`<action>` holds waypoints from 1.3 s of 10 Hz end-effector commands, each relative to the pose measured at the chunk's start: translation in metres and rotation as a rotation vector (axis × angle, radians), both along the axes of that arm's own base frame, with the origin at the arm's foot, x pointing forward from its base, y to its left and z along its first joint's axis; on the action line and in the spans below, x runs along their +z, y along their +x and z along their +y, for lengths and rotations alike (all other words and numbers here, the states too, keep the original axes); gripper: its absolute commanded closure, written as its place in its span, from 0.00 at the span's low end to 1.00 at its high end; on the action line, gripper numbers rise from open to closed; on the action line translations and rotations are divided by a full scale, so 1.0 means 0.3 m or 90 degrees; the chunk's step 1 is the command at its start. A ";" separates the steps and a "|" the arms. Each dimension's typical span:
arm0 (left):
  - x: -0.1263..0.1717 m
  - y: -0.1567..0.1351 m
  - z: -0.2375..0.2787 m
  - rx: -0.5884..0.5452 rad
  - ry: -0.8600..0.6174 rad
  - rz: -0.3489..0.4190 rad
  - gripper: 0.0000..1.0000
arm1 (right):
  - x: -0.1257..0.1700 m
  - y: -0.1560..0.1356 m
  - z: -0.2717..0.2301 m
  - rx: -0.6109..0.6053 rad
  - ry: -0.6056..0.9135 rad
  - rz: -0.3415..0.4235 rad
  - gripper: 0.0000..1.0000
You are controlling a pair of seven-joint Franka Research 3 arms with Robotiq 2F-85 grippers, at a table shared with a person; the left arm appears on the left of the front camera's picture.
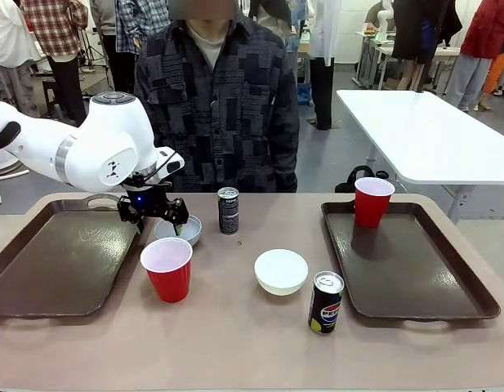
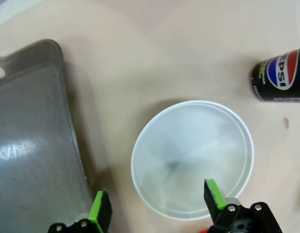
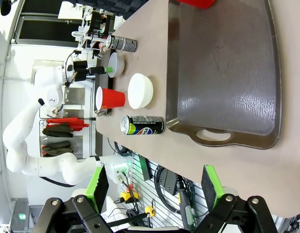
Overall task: Prepare tableware on both trays.
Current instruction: Pick up a Picnic Bowl from the table and place it on a Handle tray.
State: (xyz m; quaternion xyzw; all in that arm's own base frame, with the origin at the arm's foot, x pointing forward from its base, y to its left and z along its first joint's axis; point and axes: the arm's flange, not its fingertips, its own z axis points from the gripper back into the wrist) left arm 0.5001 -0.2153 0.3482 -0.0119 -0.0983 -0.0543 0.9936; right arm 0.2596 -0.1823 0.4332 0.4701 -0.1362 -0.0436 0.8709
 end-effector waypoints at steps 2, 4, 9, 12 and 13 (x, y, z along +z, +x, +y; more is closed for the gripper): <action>0.000 0.000 0.000 0.000 0.000 0.000 0.00 | -0.005 0.004 -0.003 0.000 0.009 -0.007 0.00; -0.026 0.051 -0.005 0.004 -0.036 -0.010 0.00 | -0.005 0.004 -0.003 0.000 0.009 -0.007 0.00; -0.047 0.098 -0.009 -0.007 -0.057 -0.055 1.00 | -0.005 0.004 -0.003 0.000 0.009 -0.007 0.00; -0.030 0.098 -0.002 -0.006 -0.041 -0.053 1.00 | -0.005 0.004 -0.003 0.000 0.009 -0.007 0.00; -0.021 0.093 0.003 -0.021 -0.020 -0.048 1.00 | -0.005 0.004 -0.003 0.000 0.009 -0.007 0.00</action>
